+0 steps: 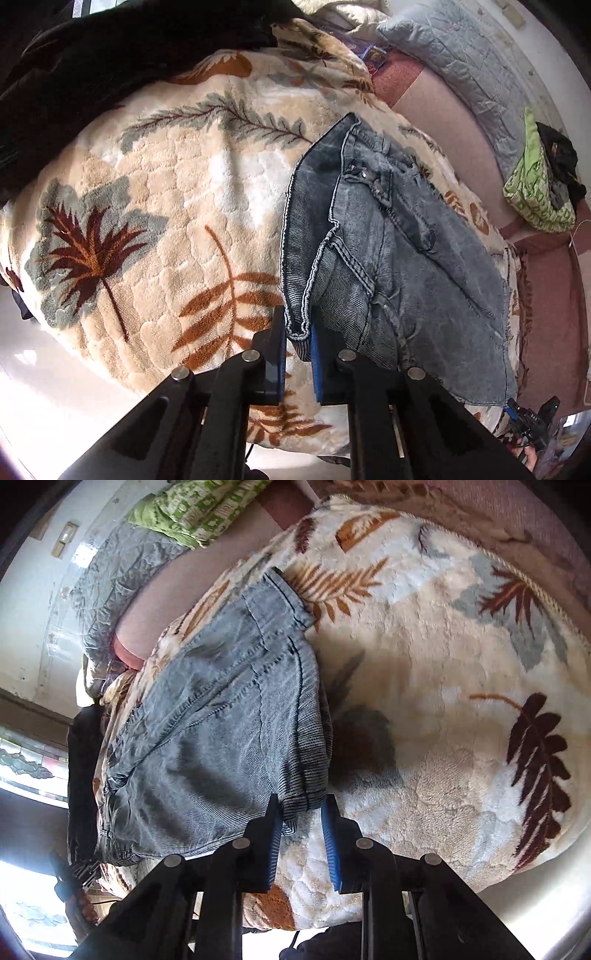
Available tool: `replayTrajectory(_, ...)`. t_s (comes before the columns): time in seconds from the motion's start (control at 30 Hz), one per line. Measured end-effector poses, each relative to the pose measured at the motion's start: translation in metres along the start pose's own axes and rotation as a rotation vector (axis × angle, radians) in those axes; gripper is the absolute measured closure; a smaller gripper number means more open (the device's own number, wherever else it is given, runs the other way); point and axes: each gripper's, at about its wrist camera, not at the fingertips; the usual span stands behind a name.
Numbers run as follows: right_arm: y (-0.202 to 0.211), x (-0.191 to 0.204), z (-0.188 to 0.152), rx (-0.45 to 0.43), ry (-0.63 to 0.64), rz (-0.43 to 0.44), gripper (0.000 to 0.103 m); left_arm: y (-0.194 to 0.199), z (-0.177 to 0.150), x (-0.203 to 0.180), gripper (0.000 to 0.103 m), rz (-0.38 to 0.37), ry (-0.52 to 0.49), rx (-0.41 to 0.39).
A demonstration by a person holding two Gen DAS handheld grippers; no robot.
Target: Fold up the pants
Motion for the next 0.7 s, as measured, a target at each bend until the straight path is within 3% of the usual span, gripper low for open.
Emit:
replayTrajectory(0.13,0.031,0.020,-0.003,-0.035,0.069,-0.024,0.080,0.033,-0.005,-0.009,0.092,-0.031,-0.021,-0.050)
replayTrajectory(0.23,0.028,0.016,-0.007,-0.033,0.096,-0.115,0.077,0.033,-0.015,-0.008,0.092,-0.015,-0.023,-0.042)
replayTrajectory(0.3,0.005,-0.005,-0.010,0.032,0.060,-0.163,0.056,0.017,-0.019,-0.002,0.092,0.041,-0.031,-0.002)
replayTrajectory(0.33,-0.010,-0.017,-0.014,0.106,0.022,-0.172,0.053,0.005,-0.021,0.003,0.092,0.076,-0.019,0.032)
replayTrajectory(0.37,-0.013,-0.028,-0.019,0.124,-0.012,-0.175,0.053,-0.001,-0.021,0.012,0.092,0.103,0.017,0.059)
replayTrajectory(0.43,-0.002,-0.032,-0.023,0.069,-0.022,-0.163,0.053,0.003,-0.019,0.025,0.092,0.133,0.054,0.049)
replayTrajectory(0.57,0.036,-0.020,-0.010,-0.080,-0.002,-0.164,0.051,0.035,-0.010,0.020,0.091,0.147,0.039,-0.067)
replayTrajectory(0.63,0.044,-0.009,0.003,-0.120,0.016,-0.124,0.038,0.044,-0.009,0.004,0.089,0.127,-0.011,-0.096)
replayTrajectory(0.67,0.041,-0.005,0.012,-0.110,0.032,-0.114,0.032,0.045,-0.009,-0.004,0.083,0.110,-0.033,-0.102)
replayTrajectory(0.7,0.035,-0.002,0.023,-0.102,0.049,-0.098,0.032,0.044,-0.009,-0.012,0.075,0.100,-0.053,-0.102)
Point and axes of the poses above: each gripper's, at about its wrist camera, not at the fingertips, and y roughly against the way its jaws point, x to its left, z to its top, and after that the axes turned 9 degrees about y, right-handed
